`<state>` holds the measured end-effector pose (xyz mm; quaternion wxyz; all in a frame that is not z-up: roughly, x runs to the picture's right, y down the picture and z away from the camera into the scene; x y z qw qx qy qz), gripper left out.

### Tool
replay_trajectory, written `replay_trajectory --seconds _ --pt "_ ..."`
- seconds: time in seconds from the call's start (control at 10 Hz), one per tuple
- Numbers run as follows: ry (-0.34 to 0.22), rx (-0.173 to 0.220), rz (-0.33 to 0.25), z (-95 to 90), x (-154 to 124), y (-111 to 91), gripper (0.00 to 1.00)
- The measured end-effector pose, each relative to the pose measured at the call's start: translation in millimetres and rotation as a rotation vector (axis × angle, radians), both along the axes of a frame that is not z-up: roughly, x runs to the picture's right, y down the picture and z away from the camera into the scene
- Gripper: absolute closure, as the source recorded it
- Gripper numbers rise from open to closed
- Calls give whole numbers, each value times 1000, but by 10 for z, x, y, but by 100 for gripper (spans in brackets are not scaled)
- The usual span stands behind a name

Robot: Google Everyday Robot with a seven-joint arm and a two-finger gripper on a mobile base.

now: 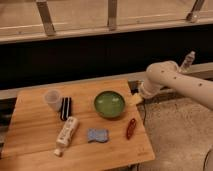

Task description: Pick up the ceramic cup

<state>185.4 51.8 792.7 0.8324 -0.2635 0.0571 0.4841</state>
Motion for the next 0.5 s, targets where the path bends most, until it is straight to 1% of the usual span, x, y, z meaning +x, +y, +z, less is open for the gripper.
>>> replay_trajectory --seconds 0.1,0.2,0.3,0.4,0.5 --pt "-16 10 -41 -32 -149 -179 20" --pt "-26 15 -69 -41 -279 -291 20" --pt "-52 20 -117 -39 -584 -462 20" --pt "-85 27 -150 -54 -867 -580 20" --pt "-91 31 -163 -55 -932 -616 20"
